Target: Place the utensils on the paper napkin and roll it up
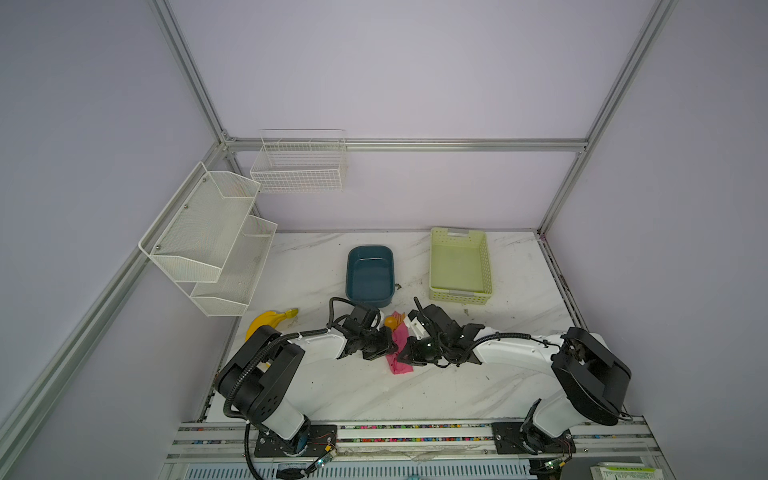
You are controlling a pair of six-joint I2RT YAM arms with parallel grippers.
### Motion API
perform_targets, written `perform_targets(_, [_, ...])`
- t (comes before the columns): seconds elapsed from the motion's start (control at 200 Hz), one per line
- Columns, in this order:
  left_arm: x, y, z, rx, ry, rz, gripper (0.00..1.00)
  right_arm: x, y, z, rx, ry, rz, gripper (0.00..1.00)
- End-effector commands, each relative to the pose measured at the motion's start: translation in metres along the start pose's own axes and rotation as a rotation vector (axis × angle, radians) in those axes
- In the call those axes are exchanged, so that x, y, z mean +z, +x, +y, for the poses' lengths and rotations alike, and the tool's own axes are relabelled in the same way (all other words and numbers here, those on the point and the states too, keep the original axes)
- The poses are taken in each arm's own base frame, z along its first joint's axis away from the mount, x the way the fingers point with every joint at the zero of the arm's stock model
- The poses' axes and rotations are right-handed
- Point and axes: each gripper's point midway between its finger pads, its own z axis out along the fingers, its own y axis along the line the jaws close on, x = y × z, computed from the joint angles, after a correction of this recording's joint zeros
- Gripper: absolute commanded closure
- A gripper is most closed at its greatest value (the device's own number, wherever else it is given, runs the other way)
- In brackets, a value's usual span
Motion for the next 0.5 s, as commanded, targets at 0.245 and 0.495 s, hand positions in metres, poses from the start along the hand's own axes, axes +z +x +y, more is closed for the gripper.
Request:
perform_targets(0.245, [-0.003, -0.007, 0.001, 0.015, -0.059, -0.012, 0.96, 0.001, 0.012, -0.009, 0.048, -0.251, 0.100, 0.94])
perform_targets(0.495, [-0.006, -0.008, -0.002, 0.017, -0.055, -0.017, 0.96, 0.016, 0.012, -0.016, 0.076, -0.293, 0.127, 0.95])
